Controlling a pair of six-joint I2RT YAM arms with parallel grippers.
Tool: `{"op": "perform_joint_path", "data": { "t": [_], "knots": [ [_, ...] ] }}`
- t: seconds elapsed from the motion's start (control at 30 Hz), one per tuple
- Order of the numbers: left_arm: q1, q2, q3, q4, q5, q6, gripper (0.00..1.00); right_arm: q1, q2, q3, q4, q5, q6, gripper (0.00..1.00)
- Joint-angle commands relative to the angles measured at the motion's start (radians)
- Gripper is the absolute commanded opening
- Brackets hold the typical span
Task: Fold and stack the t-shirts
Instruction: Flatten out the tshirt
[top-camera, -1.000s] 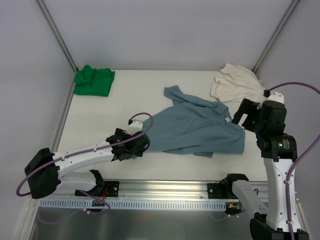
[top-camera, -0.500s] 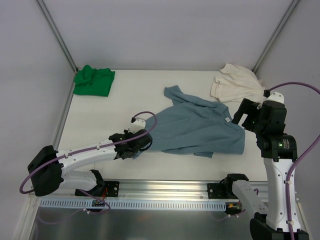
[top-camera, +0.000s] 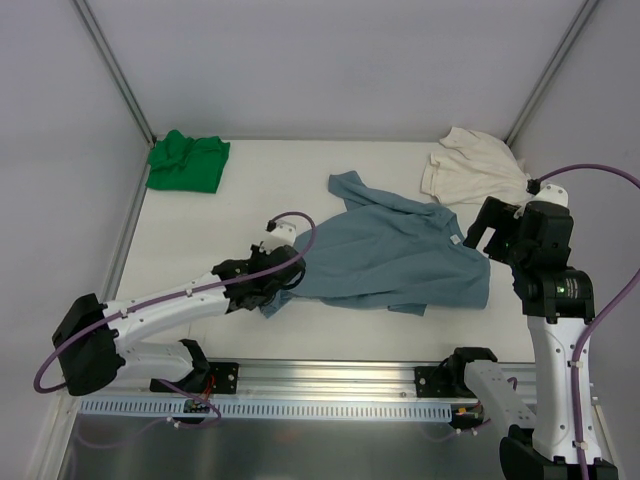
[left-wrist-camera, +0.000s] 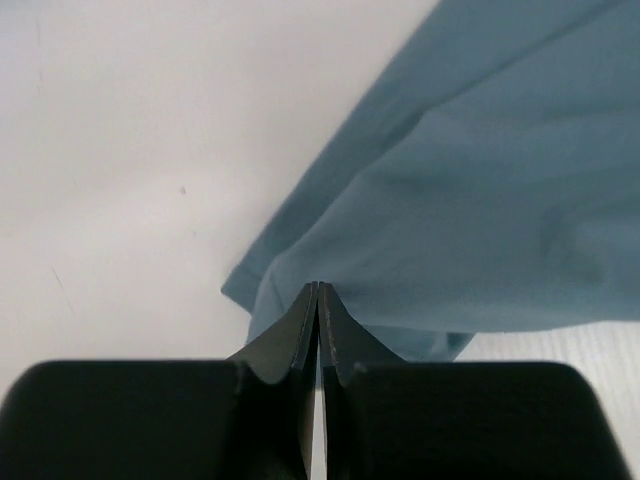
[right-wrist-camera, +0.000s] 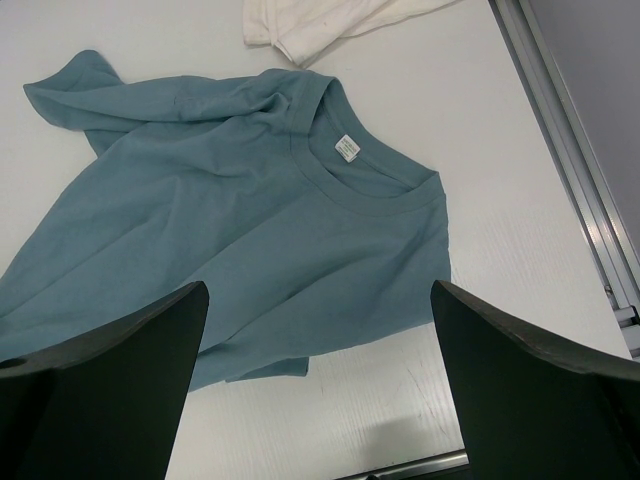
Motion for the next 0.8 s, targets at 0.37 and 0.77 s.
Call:
{"op": "perform_joint_path", "data": {
  "t": [0.37,0.77],
  "knots": [
    [0.300,0.118,0.271,0.262,0.095,0.398,0.00,-0.005,0.004,-0.014,0.044,-0.011,-0.002,1.00],
    [0.499,0.432,0.387,0.440,0.132,0.475,0.00,-0.003,-0.005,-0.030,0.044,-0.014,-0.010,0.99]
  ]
}}
